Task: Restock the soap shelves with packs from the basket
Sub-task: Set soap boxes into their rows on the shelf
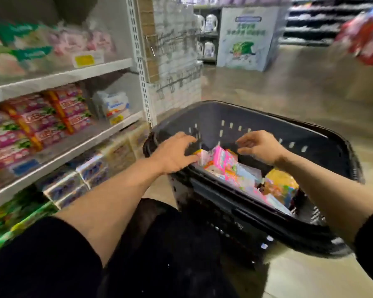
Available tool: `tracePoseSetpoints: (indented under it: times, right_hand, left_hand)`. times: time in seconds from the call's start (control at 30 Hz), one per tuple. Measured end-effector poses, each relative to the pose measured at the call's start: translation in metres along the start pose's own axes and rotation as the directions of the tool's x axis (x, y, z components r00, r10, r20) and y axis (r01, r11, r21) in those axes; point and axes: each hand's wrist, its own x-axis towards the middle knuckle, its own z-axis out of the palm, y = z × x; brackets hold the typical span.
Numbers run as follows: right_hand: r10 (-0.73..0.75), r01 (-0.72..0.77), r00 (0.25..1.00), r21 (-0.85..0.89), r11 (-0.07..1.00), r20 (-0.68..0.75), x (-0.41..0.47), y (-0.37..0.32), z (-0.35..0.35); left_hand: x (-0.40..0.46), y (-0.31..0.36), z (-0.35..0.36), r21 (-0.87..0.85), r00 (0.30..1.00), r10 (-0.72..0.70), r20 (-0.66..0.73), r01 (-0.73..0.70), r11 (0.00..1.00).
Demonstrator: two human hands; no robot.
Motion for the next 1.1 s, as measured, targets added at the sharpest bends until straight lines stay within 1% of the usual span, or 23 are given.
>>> tracePoseSetpoints:
  times: [0.17, 0.27, 0.33, 0.4, 0.53, 0.57, 0.67, 0.73, 0.77, 0.83, 0.87, 0.93, 1.0, 1.03, 1.1]
  right_hand:
    - [0.162, -0.158, 0.985, -0.066, 0.985, 0.063, 0.009, 0.055, 0.0]
    - [0.227, -0.203, 0.961, -0.152, 0.967, 0.159, 0.021, 0.078, 0.015]
    - [0.267, -0.21, 0.928, -0.23, 0.95, 0.258, 0.031, 0.087, 0.027]
    - [0.286, -0.196, 0.904, -0.286, 0.938, 0.319, 0.043, 0.093, 0.034]
    - [0.248, -0.142, 0.924, -0.341, 0.929, 0.291, 0.062, 0.101, 0.038]
    - [0.257, -0.157, 0.922, -0.327, 0.932, 0.29, 0.064, 0.106, 0.042]
    - [0.328, -0.281, 0.892, -0.186, 0.941, 0.31, 0.059, 0.112, 0.063]
    - [0.366, -0.356, 0.848, -0.1, 0.929, 0.384, 0.052, 0.111, 0.081]
    - [0.375, -0.401, 0.823, -0.031, 0.915, 0.427, 0.048, 0.108, 0.09]
    - [0.361, -0.477, 0.789, 0.126, 0.87, 0.498, 0.043, 0.104, 0.102]
    - [0.369, -0.509, 0.781, 0.172, 0.843, 0.504, 0.042, 0.105, 0.107]
    - [0.363, -0.519, 0.79, 0.225, 0.825, 0.493, 0.04, 0.103, 0.107]
    - [0.401, -0.541, 0.794, 0.231, 0.809, 0.457, 0.037, 0.097, 0.103]
    - [0.432, -0.567, 0.785, 0.233, 0.79, 0.443, 0.036, 0.096, 0.103]
    - [0.462, -0.591, 0.784, 0.272, 0.759, 0.415, 0.034, 0.094, 0.101]
  left_hand:
    - [0.067, 0.018, 0.031, 0.059, 0.991, 0.016, 0.131, -0.024, 0.998]
    - [0.106, 0.018, 0.054, 0.09, 0.977, 0.001, 0.215, -0.021, 0.996]
    - [0.128, 0.015, 0.072, 0.115, 0.968, -0.023, 0.248, -0.006, 0.993]
    - [0.147, 0.014, 0.089, 0.15, 0.955, -0.05, 0.291, 0.006, 0.989]
    - [0.166, 0.015, 0.122, 0.187, 0.918, -0.149, 0.367, 0.084, 0.979]
    - [0.168, 0.013, 0.132, 0.176, 0.911, -0.163, 0.378, 0.102, 0.979]
    - [0.17, 0.003, 0.153, 0.121, 0.898, -0.223, 0.38, 0.191, 0.974]
    - [0.169, -0.003, 0.158, 0.092, 0.895, -0.238, 0.376, 0.22, 0.971]
    - [0.167, -0.005, 0.159, 0.065, 0.893, -0.241, 0.38, 0.234, 0.97]
    - [0.167, -0.008, 0.16, 0.033, 0.865, -0.274, 0.421, 0.287, 0.957]
    - [0.167, -0.008, 0.161, 0.032, 0.843, -0.294, 0.45, 0.315, 0.949]
    - [0.165, -0.007, 0.163, 0.016, 0.819, -0.305, 0.486, 0.341, 0.94]
    - [0.165, -0.003, 0.165, -0.043, 0.825, -0.311, 0.472, 0.374, 0.926]
    - [0.164, -0.001, 0.164, -0.057, 0.826, -0.337, 0.451, 0.403, 0.913]
    - [0.164, -0.001, 0.159, -0.097, 0.795, -0.433, 0.425, 0.515, 0.851]
